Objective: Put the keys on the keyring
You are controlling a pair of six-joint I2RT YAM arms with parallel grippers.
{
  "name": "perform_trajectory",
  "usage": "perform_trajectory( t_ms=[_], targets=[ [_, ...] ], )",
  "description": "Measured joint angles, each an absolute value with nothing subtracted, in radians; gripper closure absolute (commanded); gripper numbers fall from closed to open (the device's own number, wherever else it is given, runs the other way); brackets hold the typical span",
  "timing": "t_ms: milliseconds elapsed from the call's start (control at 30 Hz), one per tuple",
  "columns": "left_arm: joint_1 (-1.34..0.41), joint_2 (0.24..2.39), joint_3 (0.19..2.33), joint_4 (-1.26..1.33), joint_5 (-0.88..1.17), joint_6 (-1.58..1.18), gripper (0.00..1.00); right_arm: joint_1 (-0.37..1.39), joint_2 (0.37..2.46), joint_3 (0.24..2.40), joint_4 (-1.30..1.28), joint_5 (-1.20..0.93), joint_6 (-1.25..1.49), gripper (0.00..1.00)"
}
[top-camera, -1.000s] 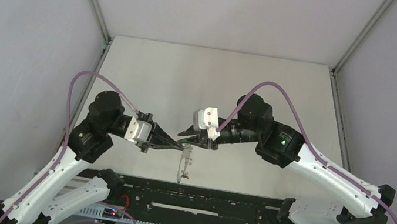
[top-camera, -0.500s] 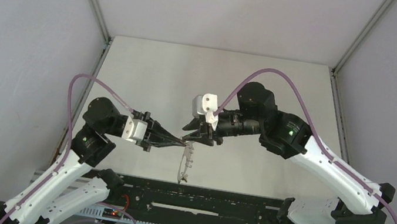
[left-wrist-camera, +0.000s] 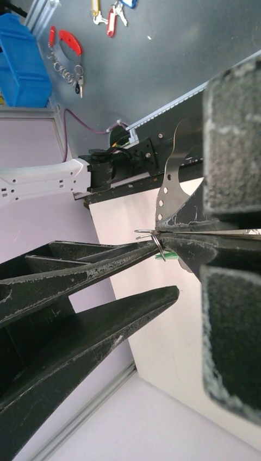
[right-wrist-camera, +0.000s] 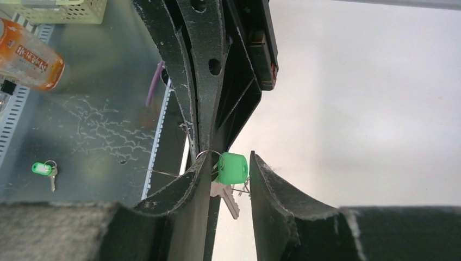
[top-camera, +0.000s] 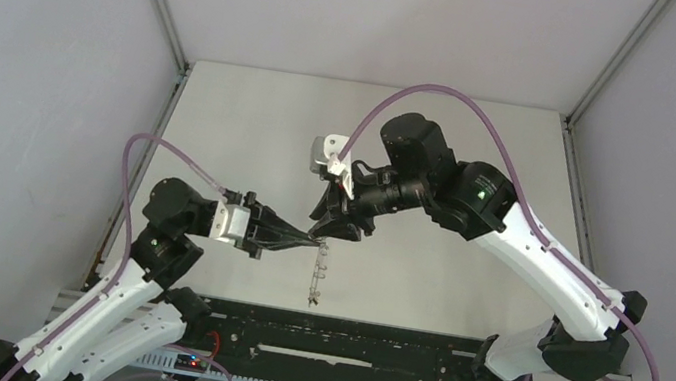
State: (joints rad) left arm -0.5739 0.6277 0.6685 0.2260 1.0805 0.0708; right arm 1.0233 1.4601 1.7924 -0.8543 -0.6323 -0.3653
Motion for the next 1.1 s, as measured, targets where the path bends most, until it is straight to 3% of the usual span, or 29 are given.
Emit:
perform_trajectory(
  t_ms=[500, 833, 1100],
  targets=[
    [-0.582, 0.568, 0.6, 0.385, 0.957, -0.011, 1.0, 0.988, 1.544, 1.955, -0.956, -0.633, -0.311, 0.57],
    [-0.588, 0.545, 0.562, 0.452, 0.903, -0.055, 1.0, 0.925, 1.542, 1.946, -0.859, -0.585, -0.199, 0.39],
    [-0.591, 0.52, 0.55, 0.471, 0.863, -0.076, 1.0, 0.881, 1.436, 1.853, -0.738, -0.559, -0.187, 0.34]
  ],
)
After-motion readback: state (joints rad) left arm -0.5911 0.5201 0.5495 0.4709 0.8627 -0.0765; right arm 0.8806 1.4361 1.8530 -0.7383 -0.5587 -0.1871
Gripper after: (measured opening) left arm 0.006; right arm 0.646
